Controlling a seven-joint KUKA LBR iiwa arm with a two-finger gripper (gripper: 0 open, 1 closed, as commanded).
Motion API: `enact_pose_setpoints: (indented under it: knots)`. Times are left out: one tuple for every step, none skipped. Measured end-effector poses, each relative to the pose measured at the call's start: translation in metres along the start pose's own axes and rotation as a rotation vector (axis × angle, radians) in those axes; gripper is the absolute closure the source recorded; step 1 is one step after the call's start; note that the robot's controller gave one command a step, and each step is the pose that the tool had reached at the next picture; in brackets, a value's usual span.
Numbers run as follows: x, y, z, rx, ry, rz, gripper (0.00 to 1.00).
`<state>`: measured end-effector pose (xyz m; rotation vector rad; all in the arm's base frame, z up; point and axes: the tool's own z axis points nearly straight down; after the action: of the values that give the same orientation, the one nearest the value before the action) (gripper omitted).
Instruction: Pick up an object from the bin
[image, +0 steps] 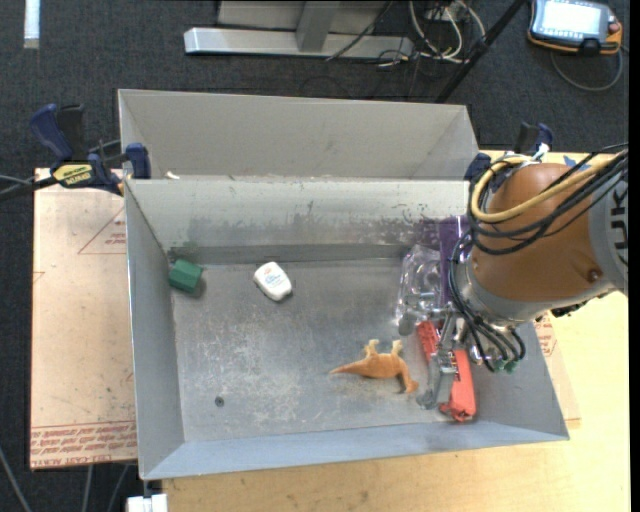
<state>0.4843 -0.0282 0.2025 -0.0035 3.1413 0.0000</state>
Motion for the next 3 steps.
enact_pose_setpoints:
  knots:
    - [0.0,0.0,0.0,0.0,0.0,0.0,0.0]
    - [-0.001,-0.001,0.025,0.001,-0.01,-0.095,0.0]
    - [-0.022,0.013,0.055,-0.001,0.0,-0.144,0.0]
